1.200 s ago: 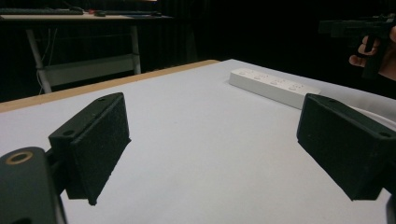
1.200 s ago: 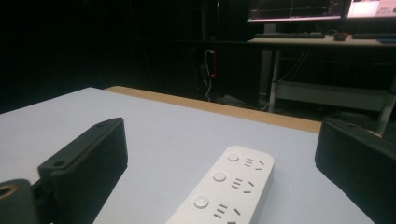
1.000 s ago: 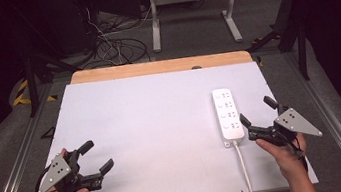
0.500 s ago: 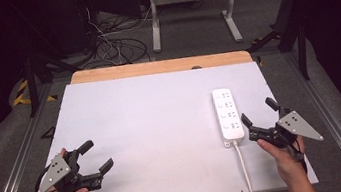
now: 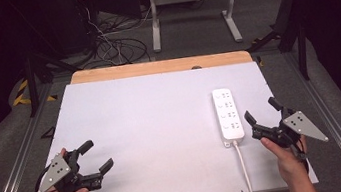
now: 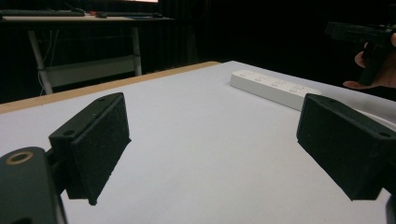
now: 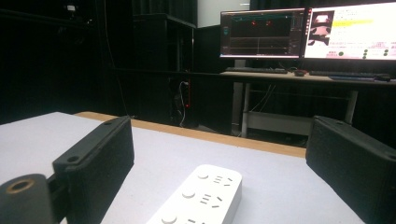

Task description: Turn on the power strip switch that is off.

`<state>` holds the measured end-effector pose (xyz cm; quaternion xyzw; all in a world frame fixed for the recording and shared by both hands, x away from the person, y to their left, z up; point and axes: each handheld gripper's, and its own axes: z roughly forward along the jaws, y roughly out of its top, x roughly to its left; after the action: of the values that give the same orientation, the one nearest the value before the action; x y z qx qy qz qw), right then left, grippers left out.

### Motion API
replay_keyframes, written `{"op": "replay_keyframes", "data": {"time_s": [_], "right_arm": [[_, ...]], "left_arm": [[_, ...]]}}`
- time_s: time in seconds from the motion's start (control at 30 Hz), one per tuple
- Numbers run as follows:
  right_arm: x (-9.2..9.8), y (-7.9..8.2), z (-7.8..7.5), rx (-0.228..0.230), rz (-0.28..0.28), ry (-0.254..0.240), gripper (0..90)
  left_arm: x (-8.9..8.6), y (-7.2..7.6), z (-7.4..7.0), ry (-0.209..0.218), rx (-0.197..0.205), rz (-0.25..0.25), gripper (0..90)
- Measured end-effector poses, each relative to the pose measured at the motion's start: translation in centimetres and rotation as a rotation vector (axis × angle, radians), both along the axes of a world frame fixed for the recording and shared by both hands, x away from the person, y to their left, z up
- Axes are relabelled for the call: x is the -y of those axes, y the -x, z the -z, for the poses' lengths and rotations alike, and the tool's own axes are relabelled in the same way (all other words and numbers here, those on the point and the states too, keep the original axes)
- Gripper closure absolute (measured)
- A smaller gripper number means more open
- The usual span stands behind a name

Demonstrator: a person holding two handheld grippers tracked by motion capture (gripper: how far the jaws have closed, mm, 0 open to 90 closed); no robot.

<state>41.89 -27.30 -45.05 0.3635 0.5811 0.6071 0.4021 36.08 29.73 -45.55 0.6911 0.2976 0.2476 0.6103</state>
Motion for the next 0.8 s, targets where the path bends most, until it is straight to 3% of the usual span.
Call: {"op": "replay_keyframes", "data": {"time_s": [0.8], "right_arm": [[0.23,0.11,0.24,-0.02,-0.004,-0.042,10.2]], "left_arm": [[0.11,-0.11,0.0,0.002,0.001,0.003,10.1]]}}
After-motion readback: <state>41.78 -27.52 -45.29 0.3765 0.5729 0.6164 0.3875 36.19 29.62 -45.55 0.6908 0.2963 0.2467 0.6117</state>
